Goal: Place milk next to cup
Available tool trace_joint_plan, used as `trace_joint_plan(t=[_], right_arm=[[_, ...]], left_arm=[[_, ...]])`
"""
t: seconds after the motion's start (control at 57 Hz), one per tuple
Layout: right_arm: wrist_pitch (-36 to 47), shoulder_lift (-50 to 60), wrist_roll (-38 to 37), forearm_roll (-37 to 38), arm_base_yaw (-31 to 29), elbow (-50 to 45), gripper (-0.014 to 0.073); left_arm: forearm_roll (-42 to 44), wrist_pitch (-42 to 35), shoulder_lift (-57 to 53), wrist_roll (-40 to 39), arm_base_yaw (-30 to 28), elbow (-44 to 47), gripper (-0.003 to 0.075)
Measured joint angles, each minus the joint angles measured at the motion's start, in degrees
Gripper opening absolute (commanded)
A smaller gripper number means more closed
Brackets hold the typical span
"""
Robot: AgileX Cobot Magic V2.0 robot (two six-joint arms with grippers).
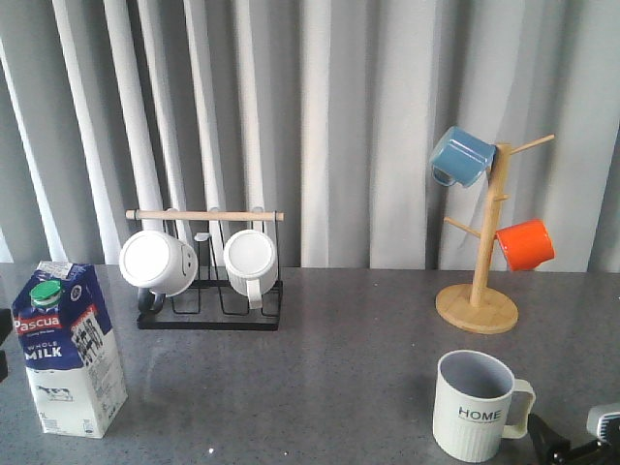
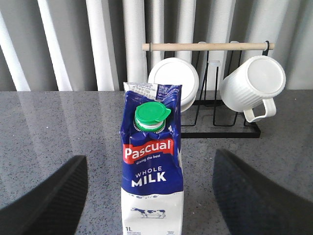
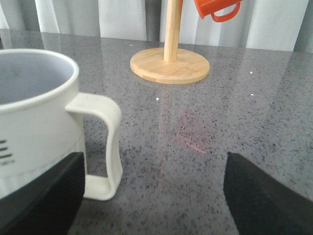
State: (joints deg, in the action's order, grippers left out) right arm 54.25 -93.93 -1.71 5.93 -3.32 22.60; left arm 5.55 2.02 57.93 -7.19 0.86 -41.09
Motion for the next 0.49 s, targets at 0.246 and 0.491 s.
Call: trace_joint_plan(t=[0.246, 0.491], right_arm=[[0.12, -4.48, -1.66, 2.92, 0.00, 4.10, 0.0560], [0.42, -7.26, -1.72, 1.65, 0.00, 6.14, 0.0559]], left_arm=[[0.00, 0.00, 0.00, 0.00, 0.00, 0.00, 0.0502], [0.00, 0.00, 0.00, 0.00, 0.00, 0.00, 0.0502]])
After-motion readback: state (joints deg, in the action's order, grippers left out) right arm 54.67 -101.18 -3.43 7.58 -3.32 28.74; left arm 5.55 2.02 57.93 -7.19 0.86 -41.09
